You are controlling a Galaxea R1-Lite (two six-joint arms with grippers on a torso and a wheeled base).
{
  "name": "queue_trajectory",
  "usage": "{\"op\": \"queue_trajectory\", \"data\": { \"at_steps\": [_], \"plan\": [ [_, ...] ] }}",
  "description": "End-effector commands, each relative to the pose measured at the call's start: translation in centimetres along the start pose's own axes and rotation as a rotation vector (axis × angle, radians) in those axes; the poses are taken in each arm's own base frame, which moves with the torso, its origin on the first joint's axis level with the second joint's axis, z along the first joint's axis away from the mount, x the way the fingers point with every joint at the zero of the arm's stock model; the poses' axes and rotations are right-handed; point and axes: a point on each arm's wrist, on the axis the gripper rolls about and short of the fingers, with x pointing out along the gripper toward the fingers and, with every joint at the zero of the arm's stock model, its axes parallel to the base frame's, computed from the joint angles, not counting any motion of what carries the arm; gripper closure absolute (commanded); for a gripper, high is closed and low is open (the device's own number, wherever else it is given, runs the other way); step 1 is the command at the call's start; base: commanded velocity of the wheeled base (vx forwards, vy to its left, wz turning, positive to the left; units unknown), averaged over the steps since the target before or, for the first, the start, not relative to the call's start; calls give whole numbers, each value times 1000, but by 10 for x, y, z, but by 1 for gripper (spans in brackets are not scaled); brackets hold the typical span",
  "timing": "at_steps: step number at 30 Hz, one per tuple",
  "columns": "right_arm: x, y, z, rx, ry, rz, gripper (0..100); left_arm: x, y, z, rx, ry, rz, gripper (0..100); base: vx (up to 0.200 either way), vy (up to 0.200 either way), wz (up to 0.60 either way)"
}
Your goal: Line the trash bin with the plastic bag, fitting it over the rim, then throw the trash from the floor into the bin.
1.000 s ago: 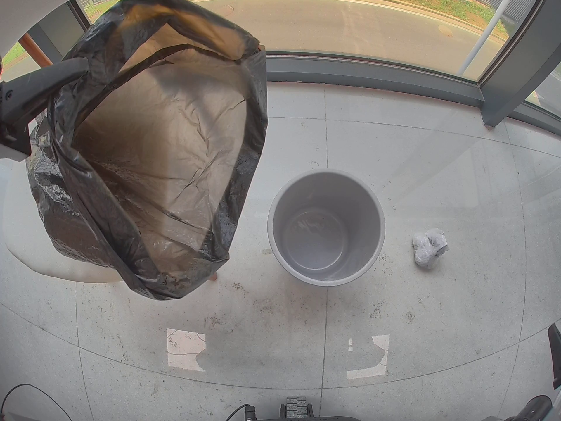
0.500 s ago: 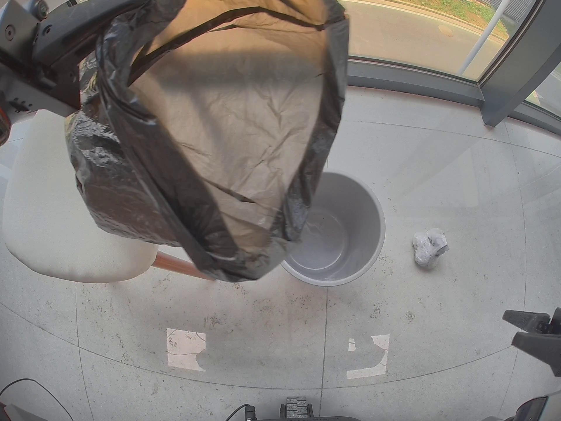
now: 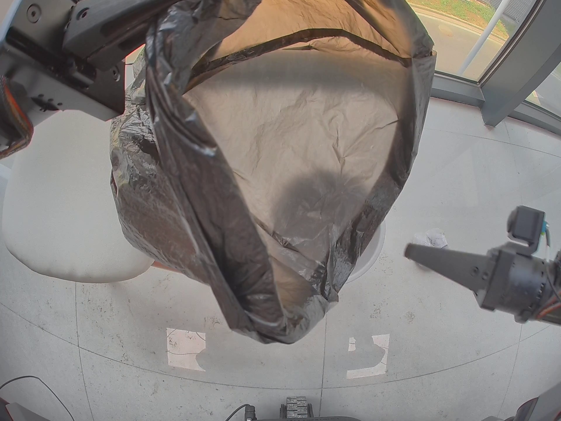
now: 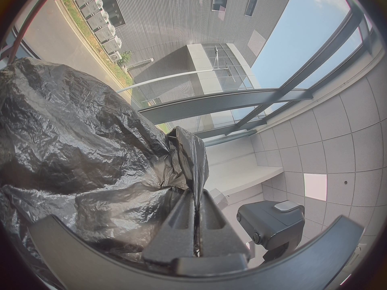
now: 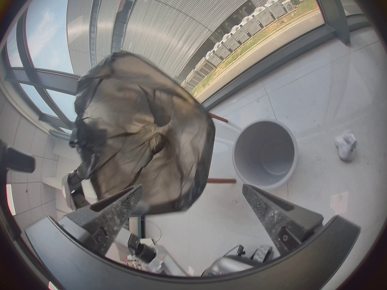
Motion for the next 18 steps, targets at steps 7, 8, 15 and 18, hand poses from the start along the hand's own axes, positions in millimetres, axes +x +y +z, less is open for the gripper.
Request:
{"op": "queue_trajectory", "data": {
  "at_steps": [7,8,15,18],
  "plan": [
    [71,-27,5,18,2,-55,0,6,1,-3,-13,16,-20,100,0,0,0],
    [72,-27,5,18,2,-55,0,6,1,-3,-14,17,-21,100,0,0,0],
    [80,-17,8,77,-14,-23,100,10,2,-7,-28,32,-32,100,0,0,0],
    [80,-18,10,114,-21,-26,100,13,-1,-9,-32,42,-48,100,0,0,0]
  ]
}}
